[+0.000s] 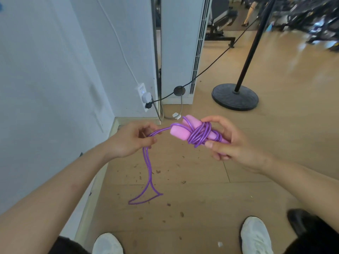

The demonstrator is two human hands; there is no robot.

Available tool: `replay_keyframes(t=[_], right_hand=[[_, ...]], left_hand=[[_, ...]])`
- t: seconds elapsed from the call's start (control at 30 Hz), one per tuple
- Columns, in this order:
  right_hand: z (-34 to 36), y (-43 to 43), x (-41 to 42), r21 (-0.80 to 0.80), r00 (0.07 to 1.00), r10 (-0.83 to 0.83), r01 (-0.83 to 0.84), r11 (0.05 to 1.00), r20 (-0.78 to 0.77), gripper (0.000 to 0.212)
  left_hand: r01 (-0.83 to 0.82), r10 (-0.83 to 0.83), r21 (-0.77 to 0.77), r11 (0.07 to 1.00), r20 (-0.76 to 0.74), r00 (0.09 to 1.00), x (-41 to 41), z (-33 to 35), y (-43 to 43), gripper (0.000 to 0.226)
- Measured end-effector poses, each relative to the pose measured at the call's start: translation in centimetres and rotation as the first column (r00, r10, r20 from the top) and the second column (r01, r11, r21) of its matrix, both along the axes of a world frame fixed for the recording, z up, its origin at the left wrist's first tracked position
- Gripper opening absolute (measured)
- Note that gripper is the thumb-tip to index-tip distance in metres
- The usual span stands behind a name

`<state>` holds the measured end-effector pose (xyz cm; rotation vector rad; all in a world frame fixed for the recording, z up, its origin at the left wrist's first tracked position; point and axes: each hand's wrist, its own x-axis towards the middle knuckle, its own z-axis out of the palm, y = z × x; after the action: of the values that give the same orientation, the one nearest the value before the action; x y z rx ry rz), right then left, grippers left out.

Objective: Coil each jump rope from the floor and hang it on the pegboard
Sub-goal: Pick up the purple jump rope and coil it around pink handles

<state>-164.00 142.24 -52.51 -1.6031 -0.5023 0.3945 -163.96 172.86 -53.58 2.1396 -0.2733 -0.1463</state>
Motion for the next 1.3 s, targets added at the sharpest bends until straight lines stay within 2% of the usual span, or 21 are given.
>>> replay_keyframes(t=[0.1, 0.23, 0.33, 0.47, 0.57, 0.73, 0.8, 0.9, 0.97, 1.13, 1.23, 1.3], right_hand=[[-0.1, 0.3, 0.4, 0.099, 0.985, -0.104, 0.119, 0.988, -0.139, 0.05], [0.1, 0.7, 1.1, 0.201, 0.89, -0.222, 0.321, 0.926, -0.399, 0.04], [-0.2, 0.8, 1.7, 0.13, 0.849, -0.339, 0.42, 0.898, -0.406, 0.043], [-0.9, 0.3, 2.2, -0.109, 0.875, -0.453, 0.44, 0.891, -0.172, 0.038], [-1.5, 0.2, 2.0, -0.301, 0.911, -0.41, 0.406, 0.863, 0.055, 0.04], [-2.7, 1.2, 0.9, -0.446, 0.914, -0.108, 0.291, 0.846, 0.392, 0.047], [-3.0, 1.5, 0.4, -0.535, 0.895, 0.025, 0.244, 0.809, 0.446, 0.053], [-2.4, 2.3, -0.5, -0.605, 0.845, 0.173, 0.205, 0.77, 0.506, 0.054], [-1.8, 2.8, -1.0, -0.602, 0.864, 0.173, 0.173, 0.779, 0.473, 0.047], [-2.0, 3.5, -1.1, -0.508, 0.962, 0.065, 0.082, 0.857, 0.265, 0.018], [-1.2, 3.7, -1.0, -0.465, 0.995, 0.034, 0.011, 0.885, 0.089, 0.024], [-0.9, 3.6, -1.0, -0.431, 0.999, 0.05, -0.038, 0.901, 0.016, 0.026]], left_hand=[[-0.033, 0.033, 0.015, 0.999, 0.006, 0.999, -0.1, -0.2, -0.2, 0.02], [0.017, -0.016, 0.109, 0.994, -0.013, 1.0, -0.6, -0.5, -0.7, 0.02], [0.095, -0.096, 0.184, 0.978, -0.003, 0.995, -1.2, -0.8, -1.7, 0.028], [0.117, -0.121, 0.147, 0.982, 0.014, 0.993, -1.9, -0.6, -2.7, 0.028], [0.155, -0.177, 0.205, 0.966, 0.096, 0.979, -2.5, -0.3, -3.3, 0.023], [0.228, -0.291, 0.271, 0.935, 0.222, 0.931, -3.3, 0.6, -4.9, 0.006], [0.184, -0.234, 0.212, 0.96, 0.246, 0.94, -3.0, 0.7, -5.2, 0.006], [0.137, -0.165, 0.13, 0.982, 0.235, 0.958, -2.5, 0.8, -5.4, 0.017], [0.148, -0.17, 0.112, 0.983, 0.221, 0.96, -2.2, 0.8, -5.5, 0.011], [0.136, -0.15, 0.078, 0.988, 0.213, 0.965, -1.7, 0.4, -5.9, 0.013], [0.104, -0.111, 0.041, 0.994, 0.241, 0.964, -1.1, 0.4, -5.7, 0.012], [0.074, -0.094, 0.075, 0.994, 0.306, 0.947, -0.7, 0.4, -5.5, 0.014]])
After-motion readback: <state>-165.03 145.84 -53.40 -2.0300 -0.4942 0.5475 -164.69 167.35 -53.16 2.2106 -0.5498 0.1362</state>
